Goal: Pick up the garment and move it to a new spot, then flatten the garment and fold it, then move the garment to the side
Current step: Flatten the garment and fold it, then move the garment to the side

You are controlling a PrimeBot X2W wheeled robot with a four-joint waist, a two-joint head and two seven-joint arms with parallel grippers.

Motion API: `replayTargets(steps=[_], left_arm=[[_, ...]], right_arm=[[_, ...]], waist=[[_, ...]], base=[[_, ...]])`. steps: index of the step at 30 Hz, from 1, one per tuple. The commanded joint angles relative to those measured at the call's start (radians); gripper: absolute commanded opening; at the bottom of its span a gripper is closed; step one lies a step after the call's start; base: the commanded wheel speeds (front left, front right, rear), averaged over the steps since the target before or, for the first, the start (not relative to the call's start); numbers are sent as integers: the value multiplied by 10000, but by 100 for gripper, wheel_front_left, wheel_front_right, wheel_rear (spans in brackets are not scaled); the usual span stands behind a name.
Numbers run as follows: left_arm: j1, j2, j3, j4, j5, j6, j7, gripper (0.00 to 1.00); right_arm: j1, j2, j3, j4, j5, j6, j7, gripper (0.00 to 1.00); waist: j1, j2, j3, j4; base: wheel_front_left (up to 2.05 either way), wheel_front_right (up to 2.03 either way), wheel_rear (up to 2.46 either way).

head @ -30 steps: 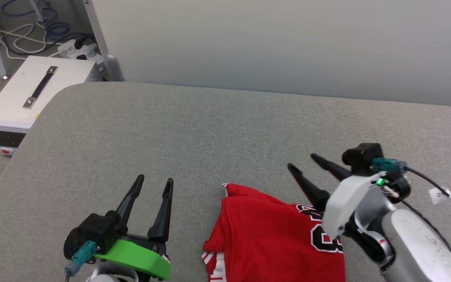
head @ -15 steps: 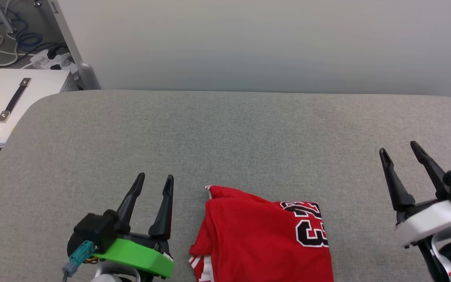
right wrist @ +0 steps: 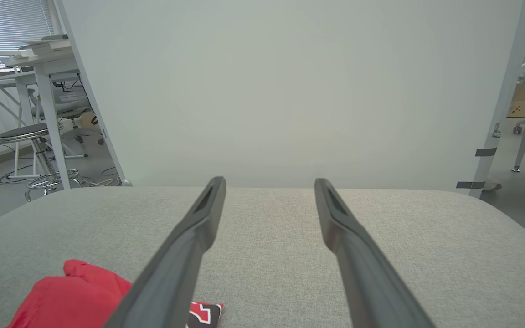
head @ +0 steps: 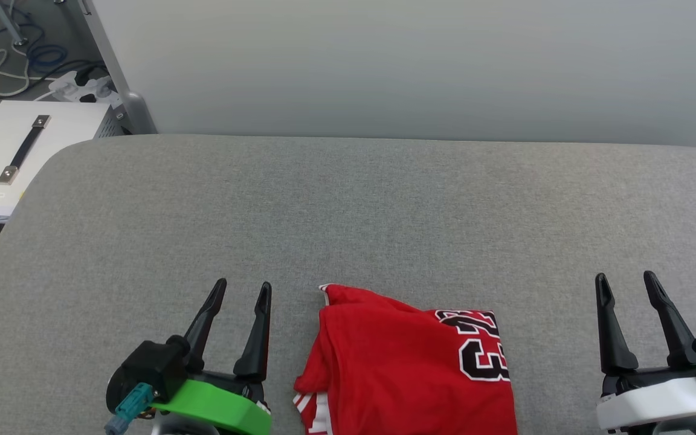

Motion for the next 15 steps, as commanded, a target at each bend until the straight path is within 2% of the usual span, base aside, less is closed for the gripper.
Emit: replayTargets(steps=[1,12,15], left_arm=[[142,-75,50,-11,108,-27,-57,100],[72,-89,55,79,319,-27,-57,100],[34,-91,35,46,324,-27,-57,100]], right_arm=[[119,87,-36,111,-35,-9,-105,100],[25,194,-56,619,43,-9,-229,100],[5,276,-128,656,437,-9,-118,100]], waist=[[0,0,-8,17],[0,0,58,108],[0,0,127,175]], base=[[0,0,0],[0,0,0],[0,0,0]])
